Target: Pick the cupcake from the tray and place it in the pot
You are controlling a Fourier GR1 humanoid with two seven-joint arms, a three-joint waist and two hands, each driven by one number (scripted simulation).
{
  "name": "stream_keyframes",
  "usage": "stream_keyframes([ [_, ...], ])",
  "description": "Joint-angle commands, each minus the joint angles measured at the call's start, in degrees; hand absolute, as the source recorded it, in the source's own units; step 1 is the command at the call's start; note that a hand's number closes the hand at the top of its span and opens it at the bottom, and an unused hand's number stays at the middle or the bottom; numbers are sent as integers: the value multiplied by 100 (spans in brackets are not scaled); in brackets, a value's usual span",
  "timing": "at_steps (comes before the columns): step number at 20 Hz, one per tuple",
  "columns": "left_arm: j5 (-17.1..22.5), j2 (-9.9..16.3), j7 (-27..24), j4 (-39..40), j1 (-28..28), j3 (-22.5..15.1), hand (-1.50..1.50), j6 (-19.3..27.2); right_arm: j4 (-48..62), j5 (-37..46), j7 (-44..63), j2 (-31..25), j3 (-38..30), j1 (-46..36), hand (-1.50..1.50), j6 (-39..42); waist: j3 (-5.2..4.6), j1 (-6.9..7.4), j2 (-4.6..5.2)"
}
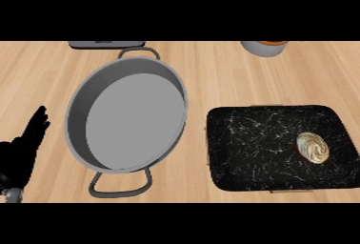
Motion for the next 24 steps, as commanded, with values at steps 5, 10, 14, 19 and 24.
stream_keyframes([
  [5, -195, -99, 85, -190, 63, -20, 0, -29, -581, 91, 2102, -1144, 261, -649, -150, 1178, 0, 191, 26],
  [10, -146, 3, 226, 31, -424, 40, 0, -284, -619, 61, 3642, -1840, 1036, -1261, -150, 2075, -6, 311, 76],
  [14, -379, -338, 310, -201, -212, -209, 0, 56, -760, -436, 4636, -2175, 1404, -1669, -150, 2934, -5, 306, 53],
  [19, -303, -247, -40, 170, -121, 164, 0, -336, -380, -527, 5193, -1711, 2035, -2482, -150, 3357, 2, 195, 35],
  [24, -611, -587, -83, 223, -130, 182, 0, -263, 47, -258, 5521, -1168, 2336, -3240, -150, 3666, 5, 157, 31],
])
